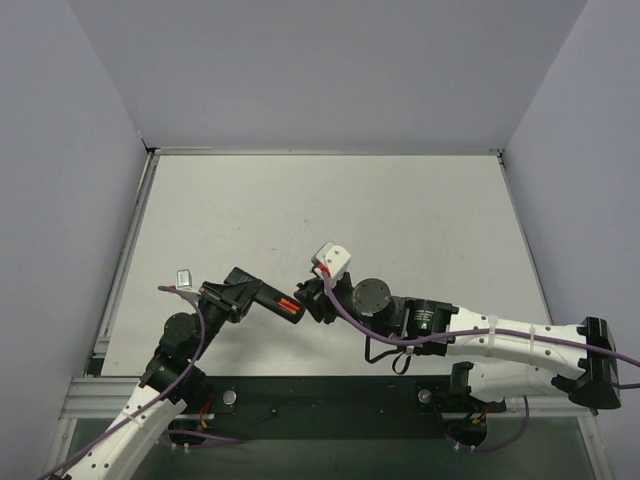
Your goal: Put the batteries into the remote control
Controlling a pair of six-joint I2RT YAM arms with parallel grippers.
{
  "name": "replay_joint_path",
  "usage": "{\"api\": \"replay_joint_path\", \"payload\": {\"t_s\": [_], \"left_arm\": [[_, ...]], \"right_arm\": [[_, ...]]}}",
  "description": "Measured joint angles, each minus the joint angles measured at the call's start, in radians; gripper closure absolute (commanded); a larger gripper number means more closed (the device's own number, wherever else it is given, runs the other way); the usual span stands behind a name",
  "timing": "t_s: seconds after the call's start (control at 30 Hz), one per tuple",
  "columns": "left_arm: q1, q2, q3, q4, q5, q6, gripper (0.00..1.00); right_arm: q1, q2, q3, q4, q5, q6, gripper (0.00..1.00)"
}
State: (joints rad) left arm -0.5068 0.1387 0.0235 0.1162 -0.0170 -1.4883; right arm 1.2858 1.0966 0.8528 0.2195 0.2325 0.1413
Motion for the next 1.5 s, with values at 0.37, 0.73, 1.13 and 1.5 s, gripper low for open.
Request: {"api": "replay_joint_path", "payload": {"t_s": [0.37,0.73,1.13,1.5], "left_arm": [[0.0,0.0,0.0,0.009,-0.006,-0.03,1.0],[0.0,-0.003,0.0,0.009,-0.01,-0.047,1.0],[0.0,-0.005,0.0,0.011,-0.014,-0.05,1.0],[0.0,-0.005,0.0,0.01,-0.017,-0.05,1.0]], "right_arm": [[0.014,0.073,0.0,0.042,0.01,-0.027,0.96],[0.019,0.08,-0.001,0.054,0.006,-0.028,0.96],[0.026,0.098,-0.001,0.055,-0.013,-0.027,0.96],[0.031,0.109,-0.001,0.062,-0.018,-0.038,0.96]]}}
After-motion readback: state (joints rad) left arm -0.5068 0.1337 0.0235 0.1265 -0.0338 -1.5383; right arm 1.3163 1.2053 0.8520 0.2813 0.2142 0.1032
